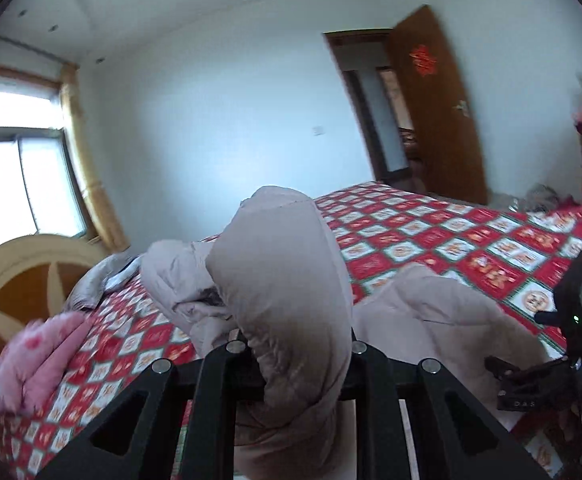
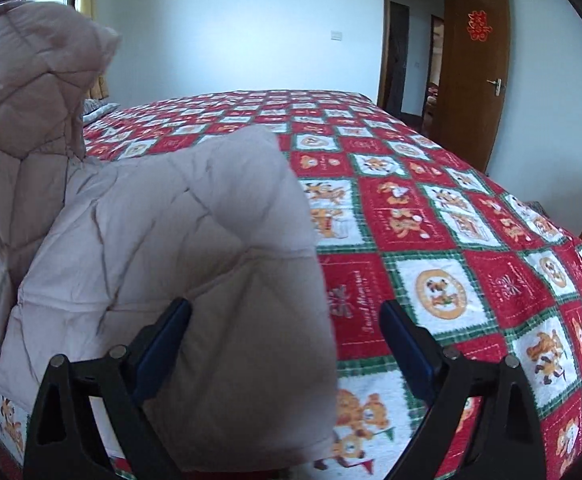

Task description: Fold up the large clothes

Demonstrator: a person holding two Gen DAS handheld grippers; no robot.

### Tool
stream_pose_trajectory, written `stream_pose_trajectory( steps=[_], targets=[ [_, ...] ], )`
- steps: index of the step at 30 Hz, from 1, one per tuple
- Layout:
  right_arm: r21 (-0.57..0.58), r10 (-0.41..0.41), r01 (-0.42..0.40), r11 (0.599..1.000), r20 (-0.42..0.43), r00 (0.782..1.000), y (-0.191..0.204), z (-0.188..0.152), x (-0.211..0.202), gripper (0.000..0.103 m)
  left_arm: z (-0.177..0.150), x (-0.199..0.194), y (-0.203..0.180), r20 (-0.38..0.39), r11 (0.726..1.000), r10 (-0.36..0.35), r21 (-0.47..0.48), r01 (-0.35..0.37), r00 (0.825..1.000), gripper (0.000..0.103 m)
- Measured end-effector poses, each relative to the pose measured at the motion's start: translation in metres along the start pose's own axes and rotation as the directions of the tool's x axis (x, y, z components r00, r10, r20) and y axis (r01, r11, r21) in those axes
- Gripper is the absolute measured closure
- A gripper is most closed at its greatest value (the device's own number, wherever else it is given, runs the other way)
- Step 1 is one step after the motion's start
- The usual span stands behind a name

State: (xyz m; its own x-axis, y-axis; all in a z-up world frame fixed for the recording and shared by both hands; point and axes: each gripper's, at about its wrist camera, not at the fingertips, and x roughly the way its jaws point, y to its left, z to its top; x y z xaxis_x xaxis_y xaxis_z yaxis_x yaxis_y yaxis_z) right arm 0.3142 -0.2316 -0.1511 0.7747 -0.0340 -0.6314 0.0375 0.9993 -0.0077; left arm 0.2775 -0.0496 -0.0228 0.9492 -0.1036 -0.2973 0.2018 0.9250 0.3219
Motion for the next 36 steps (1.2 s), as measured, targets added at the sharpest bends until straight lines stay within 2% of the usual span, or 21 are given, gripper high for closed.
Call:
stream_pose_trajectory(
  steps=[5, 13, 16, 22, 32, 34, 36],
  targets=[
    [0.070, 0.013, -0.013, 0.997, 0.008, 1.000, -0.021, 0.001, -0.002, 0.007, -0.001, 0.014, -0.063, -0.016, 0.991, -0.070, 0.111, 0.071, 0.997, 0.086],
    [0.117, 0.011, -0.013, 0.993, 0.019, 1.000, -0.045, -0.001, 0.000, 0.007, -0.021, 0.044, -0.122, -0.071, 0.968, -0.160, 0.182, 0.170, 0.985, 0.086],
    [0.115, 0.014, -0.014, 0.993, 0.006, 1.000, -0.048, -0.004, 0.005, 0.007, -0.028, 0.050, -0.133, -0.082, 0.959, -0.183, 0.205, 0.196, 0.980, 0.086],
    [0.135, 0.020, -0.014, 0.991, -0.040, 0.999, -0.054, -0.016, 0.024, 0.005, -0.035, 0.057, -0.138, -0.100, 0.952, -0.228, 0.184, 0.244, 0.968, 0.086],
    [0.159, 0.014, 0.000, 0.987, -0.087, 0.996, -0.059, -0.018, 0.031, 0.005, -0.035, 0.061, -0.145, -0.105, 0.947, -0.250, 0.180, 0.266, 0.962, 0.086],
    [0.154, 0.006, 0.008, 0.988, -0.089, 0.996, -0.058, -0.019, 0.031, 0.005, -0.033, 0.058, -0.146, -0.098, 0.951, -0.238, 0.180, 0.252, 0.966, 0.083],
    [0.150, 0.002, 0.011, 0.989, -0.088, 0.996, -0.058, -0.019, 0.031, 0.005, -0.027, 0.050, -0.147, -0.090, 0.955, -0.216, 0.187, 0.230, 0.972, 0.076]
  ],
)
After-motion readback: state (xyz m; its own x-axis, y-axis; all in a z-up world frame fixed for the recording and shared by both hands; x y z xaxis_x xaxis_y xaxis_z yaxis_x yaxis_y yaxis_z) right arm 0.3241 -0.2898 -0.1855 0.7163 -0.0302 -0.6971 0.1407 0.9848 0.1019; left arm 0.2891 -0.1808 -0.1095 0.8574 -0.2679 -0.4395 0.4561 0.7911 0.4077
